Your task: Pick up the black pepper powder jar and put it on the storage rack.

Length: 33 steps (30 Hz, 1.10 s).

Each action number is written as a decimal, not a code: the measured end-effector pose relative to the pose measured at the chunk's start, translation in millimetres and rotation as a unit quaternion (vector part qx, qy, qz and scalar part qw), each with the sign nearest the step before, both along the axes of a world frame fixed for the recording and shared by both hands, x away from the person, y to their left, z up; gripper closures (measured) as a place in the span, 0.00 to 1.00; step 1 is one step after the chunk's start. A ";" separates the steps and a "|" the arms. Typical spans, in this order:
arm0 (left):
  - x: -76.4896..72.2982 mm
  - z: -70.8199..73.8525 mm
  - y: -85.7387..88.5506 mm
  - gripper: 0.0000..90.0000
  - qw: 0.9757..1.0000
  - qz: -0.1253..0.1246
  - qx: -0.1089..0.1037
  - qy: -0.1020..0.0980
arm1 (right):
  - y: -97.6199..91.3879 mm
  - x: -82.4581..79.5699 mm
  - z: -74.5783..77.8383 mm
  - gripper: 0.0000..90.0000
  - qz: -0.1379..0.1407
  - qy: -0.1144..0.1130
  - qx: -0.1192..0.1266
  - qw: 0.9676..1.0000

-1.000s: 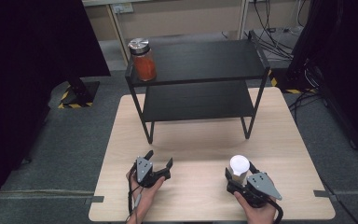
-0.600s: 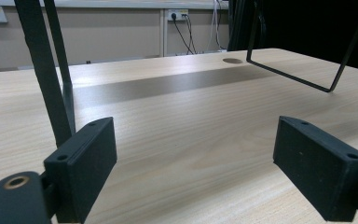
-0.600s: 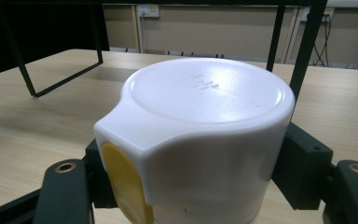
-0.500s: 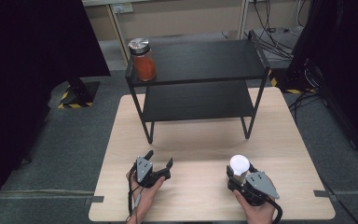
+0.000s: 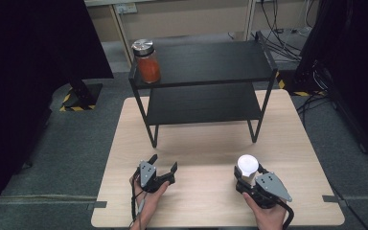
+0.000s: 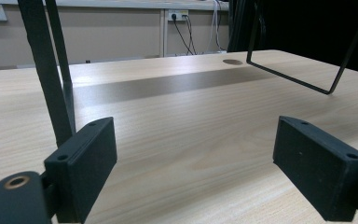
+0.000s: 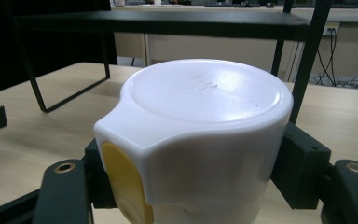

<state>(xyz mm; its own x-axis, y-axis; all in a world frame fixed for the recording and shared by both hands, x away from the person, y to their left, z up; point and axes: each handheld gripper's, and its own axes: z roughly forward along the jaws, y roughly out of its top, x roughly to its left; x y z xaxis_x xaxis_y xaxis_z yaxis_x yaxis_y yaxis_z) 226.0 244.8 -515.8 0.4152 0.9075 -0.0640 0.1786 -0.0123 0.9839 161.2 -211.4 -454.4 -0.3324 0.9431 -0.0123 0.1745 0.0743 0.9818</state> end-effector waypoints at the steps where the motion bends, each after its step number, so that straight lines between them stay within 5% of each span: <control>1: -0.1 -0.1 -0.1 0.14 1.000 0.000 0.000 0.000 | -0.2 0.3 1.7 0.34 0.000 -0.004 0.001 1.000; 33: -0.3 0.6 -1.5 0.14 1.000 0.001 0.004 0.000 | 2.2 26.3 48.8 0.34 -0.011 -0.075 0.040 0.996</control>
